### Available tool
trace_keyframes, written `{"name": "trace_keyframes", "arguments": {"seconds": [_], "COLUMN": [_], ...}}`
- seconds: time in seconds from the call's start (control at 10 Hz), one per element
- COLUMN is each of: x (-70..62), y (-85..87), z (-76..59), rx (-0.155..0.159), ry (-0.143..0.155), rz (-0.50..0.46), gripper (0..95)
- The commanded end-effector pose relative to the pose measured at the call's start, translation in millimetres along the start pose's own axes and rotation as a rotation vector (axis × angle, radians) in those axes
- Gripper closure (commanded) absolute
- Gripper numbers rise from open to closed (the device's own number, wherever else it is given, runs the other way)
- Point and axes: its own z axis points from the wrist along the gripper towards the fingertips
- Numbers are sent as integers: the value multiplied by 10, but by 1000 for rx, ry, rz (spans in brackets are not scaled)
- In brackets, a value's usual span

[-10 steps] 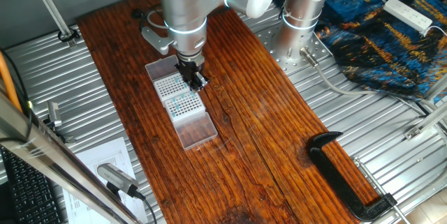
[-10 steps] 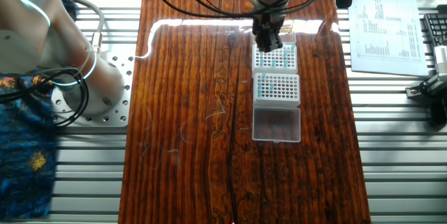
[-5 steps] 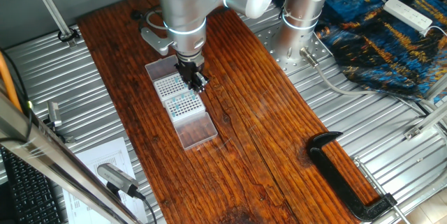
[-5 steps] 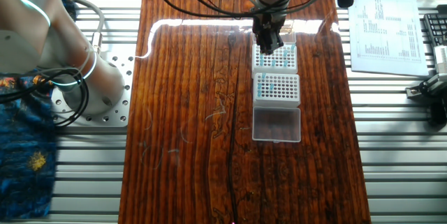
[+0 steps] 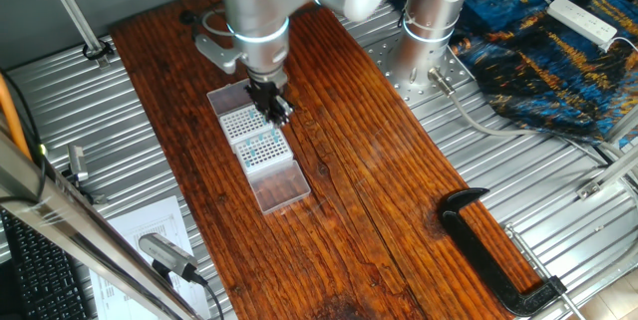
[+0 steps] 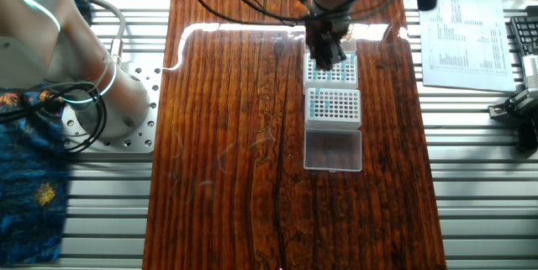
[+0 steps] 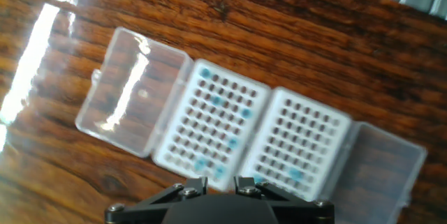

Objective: Transfer all medium pipette tips from one holder to another

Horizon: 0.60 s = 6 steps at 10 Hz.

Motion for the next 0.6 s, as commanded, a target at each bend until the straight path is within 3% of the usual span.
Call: {"name": "trace_keyframes", "arguments": {"seconds": [0.1, 0.6], "x": [95, 234], "y": [-214, -454], "z": [-57, 147], "rx": [-6, 3], "ry": [12, 4], "rz": [-64, -112], "gripper": [760, 760]}}
